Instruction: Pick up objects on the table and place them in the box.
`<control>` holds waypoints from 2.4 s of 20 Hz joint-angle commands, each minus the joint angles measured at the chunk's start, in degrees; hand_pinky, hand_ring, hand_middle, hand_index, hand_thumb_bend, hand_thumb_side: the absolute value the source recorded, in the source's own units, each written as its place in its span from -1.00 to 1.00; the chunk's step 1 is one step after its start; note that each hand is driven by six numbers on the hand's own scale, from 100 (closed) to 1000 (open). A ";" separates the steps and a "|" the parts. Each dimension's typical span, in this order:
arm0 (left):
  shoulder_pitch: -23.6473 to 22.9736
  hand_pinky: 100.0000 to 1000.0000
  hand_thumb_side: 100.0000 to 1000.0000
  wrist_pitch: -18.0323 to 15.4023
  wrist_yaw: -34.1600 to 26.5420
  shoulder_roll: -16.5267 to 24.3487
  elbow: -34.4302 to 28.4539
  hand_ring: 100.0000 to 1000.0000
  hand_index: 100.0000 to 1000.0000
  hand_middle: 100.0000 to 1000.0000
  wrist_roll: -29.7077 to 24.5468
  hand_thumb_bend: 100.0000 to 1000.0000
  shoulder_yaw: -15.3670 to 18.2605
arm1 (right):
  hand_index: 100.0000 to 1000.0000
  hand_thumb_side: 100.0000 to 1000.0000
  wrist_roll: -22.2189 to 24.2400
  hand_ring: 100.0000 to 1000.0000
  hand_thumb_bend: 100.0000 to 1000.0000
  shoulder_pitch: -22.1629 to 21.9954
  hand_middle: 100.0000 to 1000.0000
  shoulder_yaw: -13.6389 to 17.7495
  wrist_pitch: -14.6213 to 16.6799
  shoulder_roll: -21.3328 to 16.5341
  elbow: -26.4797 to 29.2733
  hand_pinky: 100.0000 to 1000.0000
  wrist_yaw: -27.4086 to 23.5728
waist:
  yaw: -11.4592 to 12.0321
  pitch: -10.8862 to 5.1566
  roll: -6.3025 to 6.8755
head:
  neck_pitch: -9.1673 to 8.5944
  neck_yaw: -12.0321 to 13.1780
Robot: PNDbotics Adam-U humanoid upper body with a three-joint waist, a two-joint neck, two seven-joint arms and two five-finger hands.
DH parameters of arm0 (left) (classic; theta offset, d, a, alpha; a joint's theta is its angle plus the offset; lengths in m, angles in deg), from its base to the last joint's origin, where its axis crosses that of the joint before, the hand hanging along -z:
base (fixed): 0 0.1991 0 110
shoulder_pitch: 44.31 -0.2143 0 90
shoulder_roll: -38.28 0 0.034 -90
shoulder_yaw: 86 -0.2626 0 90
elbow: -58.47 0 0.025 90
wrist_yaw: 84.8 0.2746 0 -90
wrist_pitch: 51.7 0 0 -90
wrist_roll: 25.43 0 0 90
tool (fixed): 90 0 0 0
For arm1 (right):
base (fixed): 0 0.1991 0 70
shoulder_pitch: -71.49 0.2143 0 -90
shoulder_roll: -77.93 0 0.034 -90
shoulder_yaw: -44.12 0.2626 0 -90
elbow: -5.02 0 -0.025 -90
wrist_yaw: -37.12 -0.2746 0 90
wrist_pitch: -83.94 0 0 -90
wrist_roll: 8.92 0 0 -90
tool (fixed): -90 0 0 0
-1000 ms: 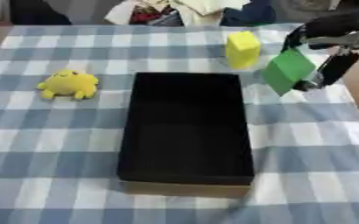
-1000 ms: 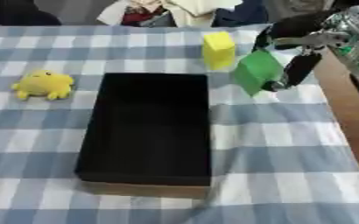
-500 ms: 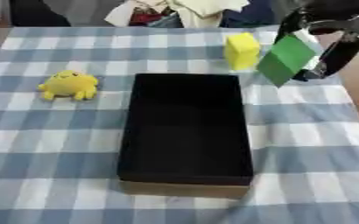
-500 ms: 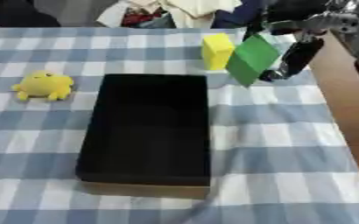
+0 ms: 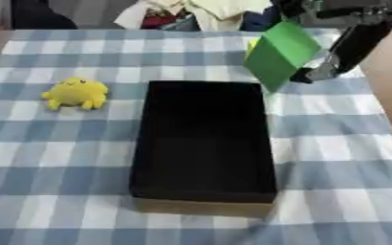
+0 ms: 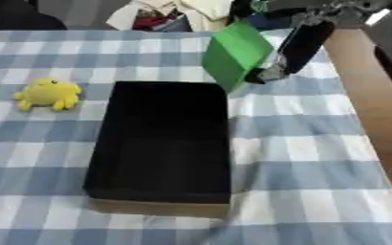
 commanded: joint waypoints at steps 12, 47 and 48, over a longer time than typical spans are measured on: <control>1.50 0.06 0.74 -0.30 0.08 1.42 -0.92 0.28 0.62 0.27 -0.66 -1.00 0.00 | 0.40 -0.14 2.66 0.66 -1.00 5.14 0.44 -6.15 -6.44 10.28 -1.23 0.65 1.99 | 0.98 -1.23 0.20 | 0.52 -0.89; 1.37 0.05 0.74 -0.16 0.05 0.71 -0.92 0.28 0.62 0.28 -0.87 -1.00 -0.08 | 0.88 0.73 3.35 0.96 -0.33 1.31 0.82 -11.51 3.46 15.51 -9.60 0.92 19.07 | 1.44 -0.87 0.41 | -0.08 -1.40; 1.36 0.05 0.74 -0.15 0.05 0.71 -0.92 0.28 0.62 0.28 -0.87 -1.00 -0.06 | 0.90 0.89 3.35 0.98 -0.03 1.34 0.86 -11.49 4.10 15.45 -9.75 0.94 20.19 | 1.44 -0.88 0.42 | -0.10 -1.43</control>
